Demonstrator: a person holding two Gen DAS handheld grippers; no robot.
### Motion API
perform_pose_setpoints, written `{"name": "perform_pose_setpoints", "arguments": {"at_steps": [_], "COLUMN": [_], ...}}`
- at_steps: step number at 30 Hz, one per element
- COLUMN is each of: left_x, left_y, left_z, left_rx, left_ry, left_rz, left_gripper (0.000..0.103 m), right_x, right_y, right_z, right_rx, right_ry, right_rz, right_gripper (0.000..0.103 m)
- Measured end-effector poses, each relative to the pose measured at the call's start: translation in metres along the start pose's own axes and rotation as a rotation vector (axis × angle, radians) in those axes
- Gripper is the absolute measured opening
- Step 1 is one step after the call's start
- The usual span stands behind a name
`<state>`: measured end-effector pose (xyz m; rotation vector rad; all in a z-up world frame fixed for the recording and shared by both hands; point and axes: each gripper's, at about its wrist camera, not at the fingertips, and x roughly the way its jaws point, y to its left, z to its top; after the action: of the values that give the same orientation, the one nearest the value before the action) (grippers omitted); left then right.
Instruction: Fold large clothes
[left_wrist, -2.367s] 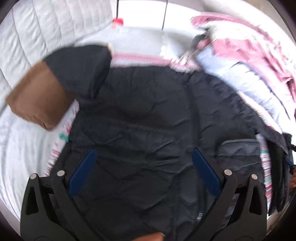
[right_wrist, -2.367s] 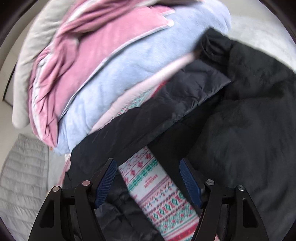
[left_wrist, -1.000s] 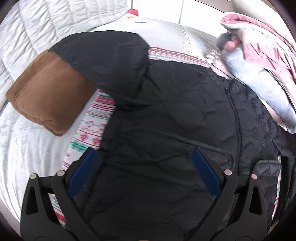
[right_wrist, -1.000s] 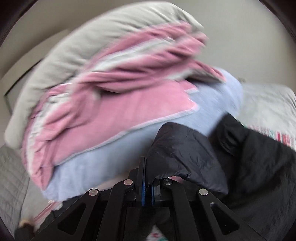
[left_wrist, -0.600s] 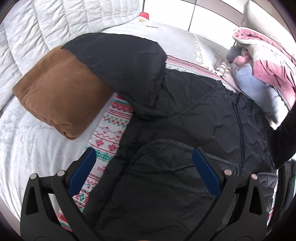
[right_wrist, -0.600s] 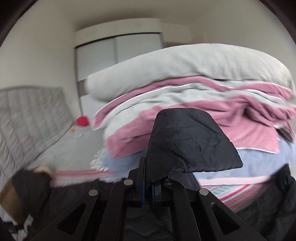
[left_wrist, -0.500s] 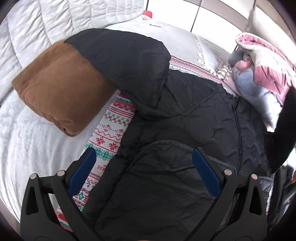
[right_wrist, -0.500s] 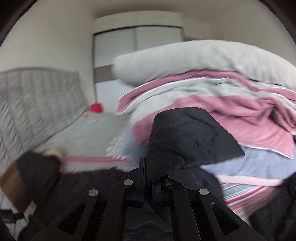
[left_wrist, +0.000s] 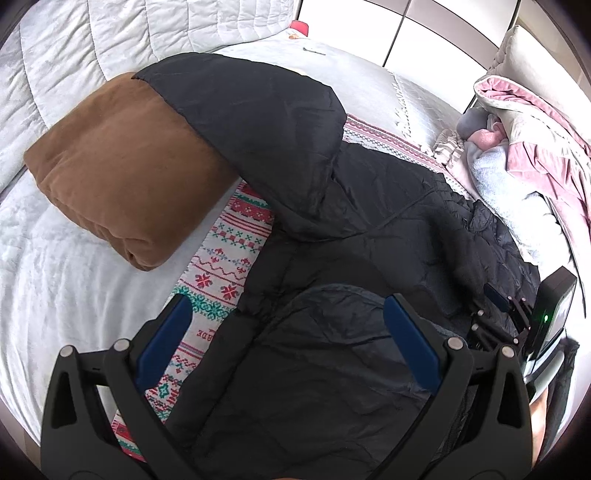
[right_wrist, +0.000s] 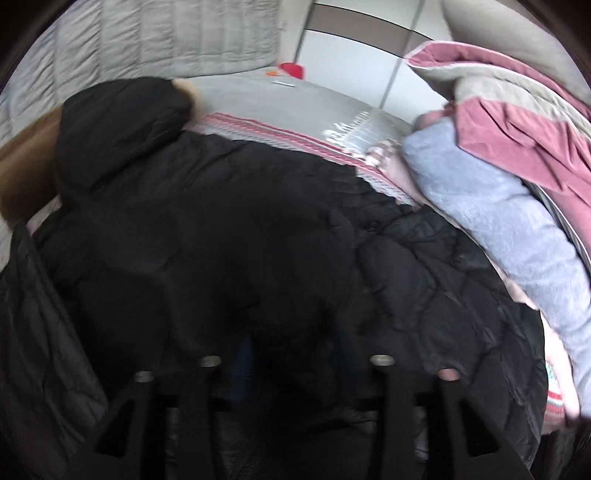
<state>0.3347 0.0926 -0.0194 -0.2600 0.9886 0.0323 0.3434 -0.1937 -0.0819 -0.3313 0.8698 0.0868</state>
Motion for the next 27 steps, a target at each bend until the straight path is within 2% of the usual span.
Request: {"name": "perform_pose_setpoints", "arguments": {"at_steps": [1,4,8,10,12,16,19,22,25,27], "left_x": [0.000,0.000,0.000,0.001,0.002,0.003,0.005,0.002,-0.004,-0.009], "left_y": [0.000,0.000,-0.001,-0.001,-0.002,-0.002,0.000,0.018,0.043,0.057], "left_z": [0.000,0.000,-0.001,-0.001,-0.001,-0.001,0.003,0.012,0.022,0.027], "left_rx": [-0.001,0.001,0.004,0.003,0.003,0.011,0.013,-0.035,-0.112,-0.155], "left_ry": [-0.001,0.000,-0.001,-0.001,0.000,-0.001,0.004,-0.015,-0.031,-0.048], "left_rz": [0.000,0.002,0.005,0.007,0.010,0.014,0.006,0.020,0.019,0.019], "left_gripper": [0.103,0.103,0.103,0.103,0.103,0.103,0.103,0.103,0.103,0.103], "right_x": [-0.002,-0.013,-0.031,-0.032,-0.021,0.031,0.034,0.015,-0.038,-0.061], "right_y": [0.001,-0.002,-0.022,-0.043,-0.061,-0.083,-0.077,-0.074,-0.082,-0.089], "right_z": [0.000,0.002,0.007,0.005,0.001,-0.026,-0.028,-0.016,-0.006,-0.008], "right_rx": [-0.008,0.023,0.143,0.244,0.328,0.479,0.476,0.473,0.493,0.528], "right_ry": [-0.003,-0.013,-0.051,-0.055,-0.017,0.158,0.149,0.158,0.080,0.106], "right_rz": [0.009,0.126,0.194,0.226,0.222,0.227,0.184,0.186,0.211,0.199], "right_gripper": [0.053,0.055,0.061,0.063,0.064,0.064,0.064,0.064,0.064,0.064]}}
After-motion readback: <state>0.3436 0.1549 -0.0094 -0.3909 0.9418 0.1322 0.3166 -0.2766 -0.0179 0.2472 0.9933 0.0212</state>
